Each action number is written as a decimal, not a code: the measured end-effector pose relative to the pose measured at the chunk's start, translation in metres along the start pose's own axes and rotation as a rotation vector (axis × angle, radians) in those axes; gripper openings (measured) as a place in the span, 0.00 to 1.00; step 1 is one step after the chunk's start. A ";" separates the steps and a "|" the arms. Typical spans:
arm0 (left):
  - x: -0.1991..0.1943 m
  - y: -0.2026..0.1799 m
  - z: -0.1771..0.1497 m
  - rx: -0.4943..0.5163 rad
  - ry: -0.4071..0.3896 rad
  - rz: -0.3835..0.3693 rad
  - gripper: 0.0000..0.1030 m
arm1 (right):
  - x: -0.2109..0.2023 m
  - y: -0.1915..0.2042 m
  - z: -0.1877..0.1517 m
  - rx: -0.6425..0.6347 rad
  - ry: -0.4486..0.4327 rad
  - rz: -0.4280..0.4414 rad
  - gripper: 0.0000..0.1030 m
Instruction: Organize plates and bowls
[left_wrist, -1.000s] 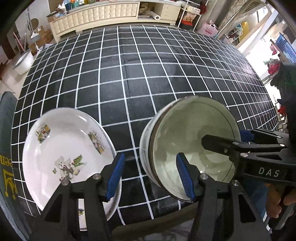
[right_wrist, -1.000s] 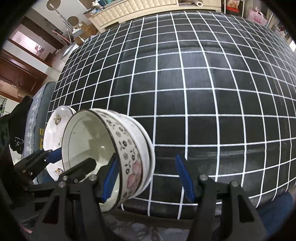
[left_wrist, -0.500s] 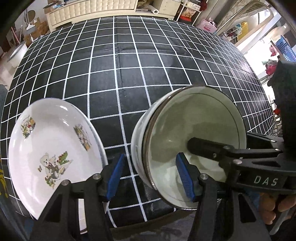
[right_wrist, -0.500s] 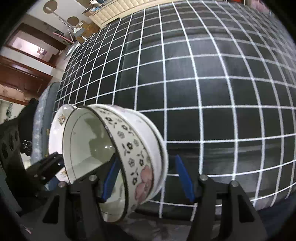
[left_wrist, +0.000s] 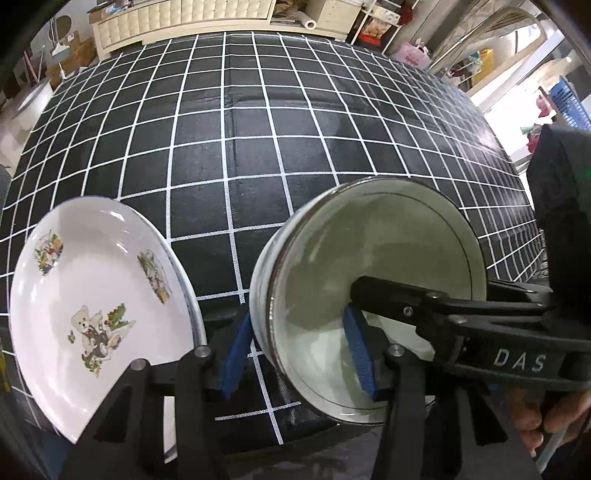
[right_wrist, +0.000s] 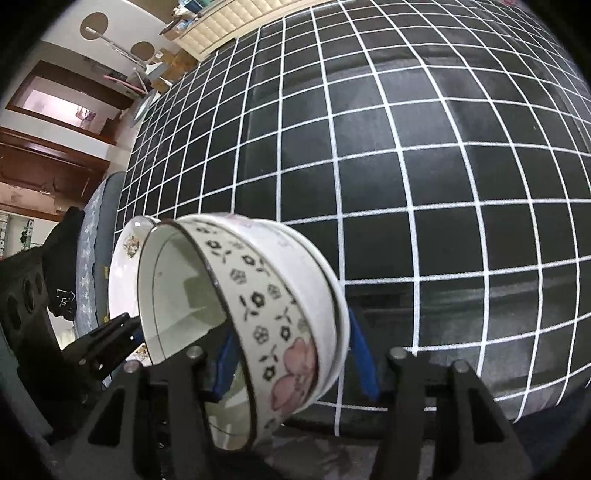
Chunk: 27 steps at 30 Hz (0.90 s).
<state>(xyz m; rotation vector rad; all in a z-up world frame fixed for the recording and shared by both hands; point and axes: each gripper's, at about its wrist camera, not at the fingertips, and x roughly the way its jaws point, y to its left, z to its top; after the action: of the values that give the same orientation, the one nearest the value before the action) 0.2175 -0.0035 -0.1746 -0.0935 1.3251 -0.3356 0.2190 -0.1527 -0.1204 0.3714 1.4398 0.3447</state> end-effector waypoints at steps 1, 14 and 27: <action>0.000 0.000 0.000 -0.002 -0.001 0.001 0.45 | 0.000 0.002 0.000 0.001 0.000 -0.009 0.56; 0.000 -0.017 0.002 -0.023 0.004 0.027 0.45 | 0.002 0.016 0.003 0.009 0.009 -0.076 0.56; -0.039 -0.009 0.016 -0.033 -0.066 0.048 0.45 | -0.017 0.055 0.017 -0.044 -0.020 -0.062 0.56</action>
<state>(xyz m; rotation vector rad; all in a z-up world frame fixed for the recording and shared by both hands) 0.2229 -0.0030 -0.1317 -0.0996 1.2659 -0.2681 0.2335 -0.1119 -0.0795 0.2931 1.4190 0.3207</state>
